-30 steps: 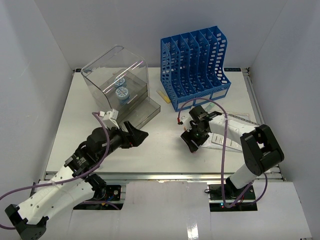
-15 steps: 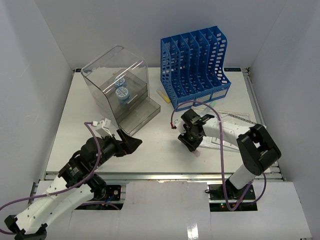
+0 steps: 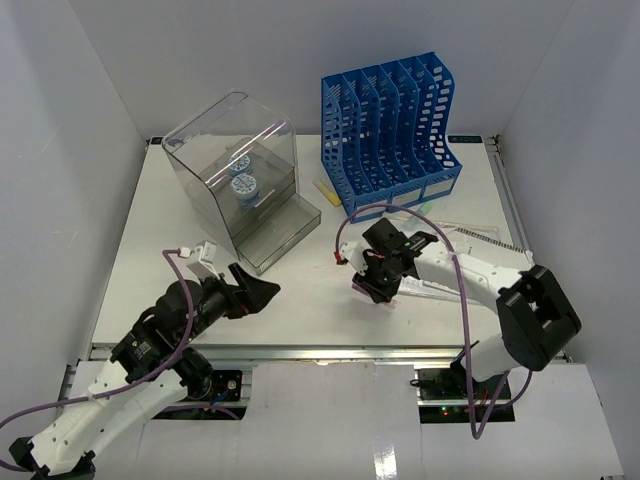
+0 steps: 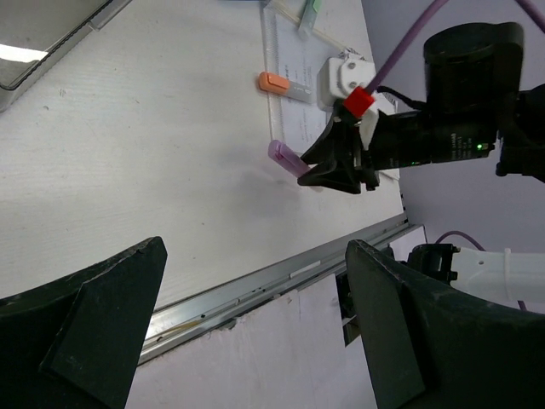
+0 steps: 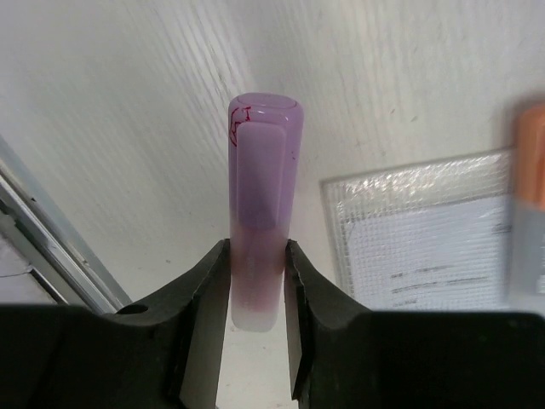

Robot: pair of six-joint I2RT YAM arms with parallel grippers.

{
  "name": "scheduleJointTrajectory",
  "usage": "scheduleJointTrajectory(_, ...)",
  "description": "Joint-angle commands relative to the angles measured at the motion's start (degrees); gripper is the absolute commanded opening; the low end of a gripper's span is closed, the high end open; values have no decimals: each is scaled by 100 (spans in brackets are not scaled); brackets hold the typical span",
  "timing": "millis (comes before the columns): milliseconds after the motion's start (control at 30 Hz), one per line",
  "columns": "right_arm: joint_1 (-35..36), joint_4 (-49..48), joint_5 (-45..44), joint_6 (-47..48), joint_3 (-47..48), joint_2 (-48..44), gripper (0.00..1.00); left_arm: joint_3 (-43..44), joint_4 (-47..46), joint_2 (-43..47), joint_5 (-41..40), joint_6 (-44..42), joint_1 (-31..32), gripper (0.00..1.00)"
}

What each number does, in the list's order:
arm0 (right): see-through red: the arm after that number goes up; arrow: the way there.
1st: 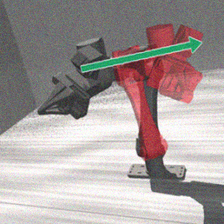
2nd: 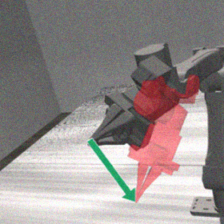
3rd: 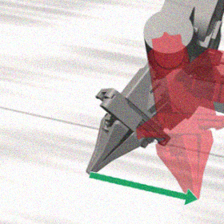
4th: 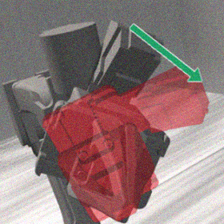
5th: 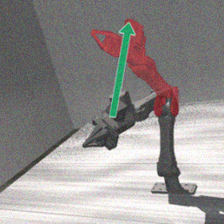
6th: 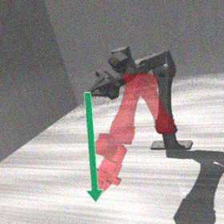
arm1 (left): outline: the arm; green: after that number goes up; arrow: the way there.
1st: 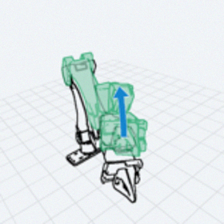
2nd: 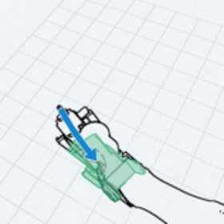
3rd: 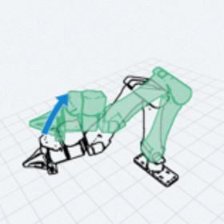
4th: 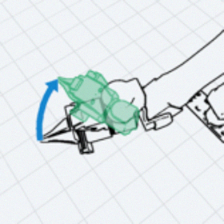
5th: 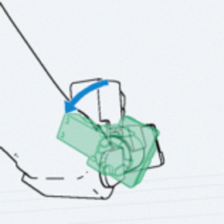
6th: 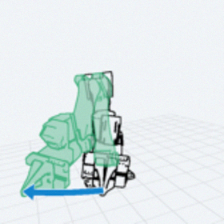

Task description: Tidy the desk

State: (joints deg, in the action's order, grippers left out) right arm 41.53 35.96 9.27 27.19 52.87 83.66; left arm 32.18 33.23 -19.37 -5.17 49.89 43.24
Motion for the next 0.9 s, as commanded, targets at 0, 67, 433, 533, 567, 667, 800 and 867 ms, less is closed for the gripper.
scheduleJointTrajectory(0,143,-132,474,829,873,-295,8,72,153,330,26,-108,0,98)
scheduleJointTrajectory(67,343,-347,287,1037,1324,-152,8,123,210,466,40,-73,0,98)
scheduleJointTrajectory(433,1487,-2637,-1576,3436,2504,1475,8,333,538,726,-32,22,0,98)
scheduleJointTrajectory(533,1539,-3151,-1785,3721,2908,2133,8,428,658,724,-86,9,0,98)
scheduleJointTrajectory(567,1553,-3325,-1907,3894,2938,2224,8,454,681,726,-101,3,0,98)
scheduleJointTrajectory(667,1584,-4129,-2103,4259,2916,2564,8,544,779,754,-159,-9,0,98)
scheduleJointTrajectory(800,1587,-4287,-2126,4261,3115,2935,22,588,889,779,-194,-32,0,98)
scheduleJointTrajectory(867,1595,-4387,-2184,4128,3107,3039,47,593,913,827,-169,-29,0,98)
